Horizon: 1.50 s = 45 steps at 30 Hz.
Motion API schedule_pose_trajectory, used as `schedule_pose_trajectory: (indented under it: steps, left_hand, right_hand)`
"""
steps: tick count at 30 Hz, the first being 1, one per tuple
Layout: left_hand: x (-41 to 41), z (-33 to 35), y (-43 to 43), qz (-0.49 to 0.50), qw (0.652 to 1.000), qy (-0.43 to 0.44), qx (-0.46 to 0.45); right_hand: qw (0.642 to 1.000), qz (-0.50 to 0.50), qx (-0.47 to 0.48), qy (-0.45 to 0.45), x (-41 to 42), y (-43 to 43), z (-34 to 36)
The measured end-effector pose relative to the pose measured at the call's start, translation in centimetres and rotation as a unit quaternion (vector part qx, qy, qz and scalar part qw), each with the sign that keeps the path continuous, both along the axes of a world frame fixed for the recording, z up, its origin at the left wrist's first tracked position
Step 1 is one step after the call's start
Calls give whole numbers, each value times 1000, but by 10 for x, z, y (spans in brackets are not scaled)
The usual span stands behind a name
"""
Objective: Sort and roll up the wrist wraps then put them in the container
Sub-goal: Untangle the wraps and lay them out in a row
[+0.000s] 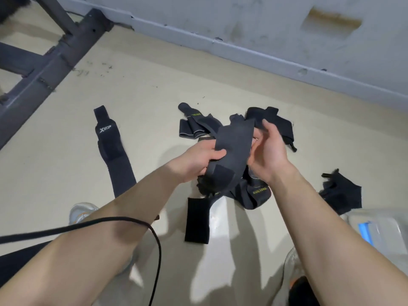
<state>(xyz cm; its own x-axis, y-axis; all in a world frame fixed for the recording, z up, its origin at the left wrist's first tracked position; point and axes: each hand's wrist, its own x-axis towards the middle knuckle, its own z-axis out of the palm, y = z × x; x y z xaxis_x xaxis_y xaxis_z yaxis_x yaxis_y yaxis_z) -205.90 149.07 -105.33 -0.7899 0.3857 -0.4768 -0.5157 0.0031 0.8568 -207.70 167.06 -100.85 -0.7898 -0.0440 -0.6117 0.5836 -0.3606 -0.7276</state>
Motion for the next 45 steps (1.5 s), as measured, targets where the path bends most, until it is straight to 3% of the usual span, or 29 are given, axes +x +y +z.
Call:
schedule_pose_trajectory:
  steps: [3,6,10,14,18,22,25,27,30,32,33,34,36,37,38,40,42,45]
  left_hand:
    - [6,4,4,-76,992,53,-87]
    - [19,10,14,-104,990,61,-77]
    - [40,-9,19,-160,980,54,-108]
    - [47,-30,6,-216,956,62,-188]
    - [45,-50,-20,-202,951,38,-232]
    - [37,-47,-35,-79,991,-31,-103]
    - [25,-29,-33,8,998,-62,3]
    - [20,-13,-27,4,998,-54,18]
    - [11,7,-19,-23,999,-35,26]
    - [2,23,-10,-75,997,-10,34]
    - [-2,29,-5,-102,994,-3,41]
    - [-6,32,1,-129,991,6,44]
    - [-10,37,11,-167,985,9,50]
    - [-11,39,13,-172,983,6,58]
    - [-12,42,15,-170,983,2,67]
    - [-16,43,11,-142,988,6,60]
    - [-21,40,2,-65,997,31,5]
    - [-21,23,-4,78,996,-14,-40]
  right_hand:
    - [996,70,37,35,1,11,27]
    - [988,111,55,89,5,18,41]
    - [989,81,-6,126,9,33,49]
    - [988,42,34,148,7,44,48]
    - [985,-112,42,125,-9,63,45]
    - [965,-252,59,51,-22,95,22]
    - [960,-269,80,7,-20,111,0]
    - [957,-263,117,-34,-12,114,-12]
    - [938,-212,236,-139,1,113,-34]
    - [894,-127,372,-213,11,108,-48]
    - [869,-92,436,-215,16,100,-47]
    - [875,-71,453,-153,16,91,-46]
    - [945,32,325,9,18,62,-32]
    - [963,116,238,48,18,44,-18]
    - [965,186,171,66,18,35,-9]
    - [945,282,139,94,18,28,3]
    - [926,318,165,121,18,38,5]
    - [926,348,118,92,25,70,6]
